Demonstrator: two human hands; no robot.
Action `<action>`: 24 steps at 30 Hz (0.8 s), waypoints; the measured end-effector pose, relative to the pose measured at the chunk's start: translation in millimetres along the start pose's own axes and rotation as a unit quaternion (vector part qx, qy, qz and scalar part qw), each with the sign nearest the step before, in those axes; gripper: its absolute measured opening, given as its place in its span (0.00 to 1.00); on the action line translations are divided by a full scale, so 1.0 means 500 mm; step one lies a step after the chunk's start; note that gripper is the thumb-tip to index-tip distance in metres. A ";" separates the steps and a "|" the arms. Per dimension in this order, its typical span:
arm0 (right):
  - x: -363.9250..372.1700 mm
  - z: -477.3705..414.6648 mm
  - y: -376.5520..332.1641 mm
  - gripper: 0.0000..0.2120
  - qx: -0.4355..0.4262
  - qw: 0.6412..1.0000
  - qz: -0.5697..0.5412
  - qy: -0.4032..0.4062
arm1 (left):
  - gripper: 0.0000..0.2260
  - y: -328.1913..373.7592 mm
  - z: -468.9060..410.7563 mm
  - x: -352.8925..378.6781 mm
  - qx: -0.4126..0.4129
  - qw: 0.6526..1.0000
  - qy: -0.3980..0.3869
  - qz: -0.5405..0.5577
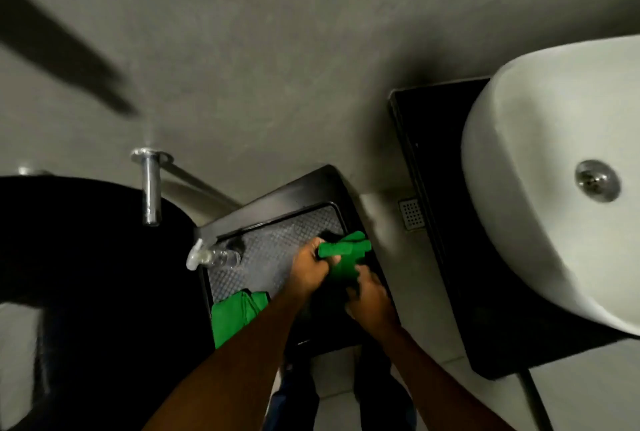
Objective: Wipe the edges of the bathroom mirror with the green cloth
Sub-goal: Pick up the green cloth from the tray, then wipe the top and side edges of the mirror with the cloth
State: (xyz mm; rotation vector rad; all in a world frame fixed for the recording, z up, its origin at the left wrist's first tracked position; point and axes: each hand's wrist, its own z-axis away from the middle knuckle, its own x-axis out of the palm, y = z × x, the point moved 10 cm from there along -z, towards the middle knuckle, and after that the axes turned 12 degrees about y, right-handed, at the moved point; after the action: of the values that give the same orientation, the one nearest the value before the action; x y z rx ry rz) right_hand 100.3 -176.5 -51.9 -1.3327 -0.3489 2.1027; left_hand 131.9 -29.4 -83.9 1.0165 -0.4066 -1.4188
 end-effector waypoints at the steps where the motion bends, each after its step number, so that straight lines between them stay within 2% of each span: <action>1: -0.032 -0.005 -0.011 0.26 0.016 0.998 -0.029 0.045 | 0.17 0.022 0.012 0.001 0.015 1.000 -0.016 0.014; 5: -0.188 -0.017 -0.093 0.39 0.010 0.969 -0.137 0.205 | 0.14 0.191 0.057 -0.035 0.091 0.991 -0.085 0.044; 6: -0.232 -0.013 -0.129 0.37 -0.010 0.961 -0.159 0.225 | 0.11 0.230 0.061 -0.050 0.113 0.988 -0.089 0.050; 7: -0.279 -0.008 -0.174 0.30 -0.034 0.954 -0.186 0.231 | 0.09 0.283 0.067 -0.072 0.133 0.985 -0.092 0.061; 9: -0.348 0.016 -0.258 0.05 -0.087 0.948 -0.216 0.217 | 0.09 0.372 0.086 -0.112 0.180 0.978 -0.085 0.067; 10: -0.376 0.025 -0.289 0.03 -0.109 0.943 -0.219 0.226 | 0.10 0.410 0.095 -0.130 0.202 0.975 -0.075 0.058; 11: -0.406 0.030 -0.309 0.05 -0.123 0.936 -0.210 0.254 | 0.10 0.449 0.098 -0.145 0.221 0.972 -0.064 0.048; 13: -0.468 0.040 -0.337 0.06 -0.107 0.922 -0.248 0.278 | 0.09 0.546 0.122 -0.180 0.259 0.965 -0.032 0.034; 15: -0.578 0.066 -0.383 0.07 -0.114 0.895 -0.260 0.344 | 0.08 0.687 0.173 -0.209 0.324 0.946 -0.006 0.015; 18: -0.745 0.098 -0.446 0.07 -0.146 0.839 -0.299 0.430 | 0.07 0.880 0.265 -0.225 0.410 0.912 0.020 -0.020; 20: -0.866 0.125 -0.490 0.07 -0.178 0.801 -0.323 0.472 | 0.12 1.003 0.346 -0.236 0.473 0.880 0.047 -0.010; 22: -0.979 0.154 -0.531 0.08 -0.211 0.768 -0.337 0.502 | 0.18 1.112 0.436 -0.244 0.553 0.828 0.090 -0.014; 24: -1.082 0.187 -0.574 0.08 -0.238 0.752 -0.323 0.523 | 0.22 1.202 0.533 -0.244 0.643 0.748 0.155 -0.060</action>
State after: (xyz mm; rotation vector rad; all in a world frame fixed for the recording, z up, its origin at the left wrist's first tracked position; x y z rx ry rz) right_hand 283.1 -282.5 530.4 -2.0533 -0.7211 0.5071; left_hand 275.8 -99.4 565.6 2.3813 -1.1529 -0.9008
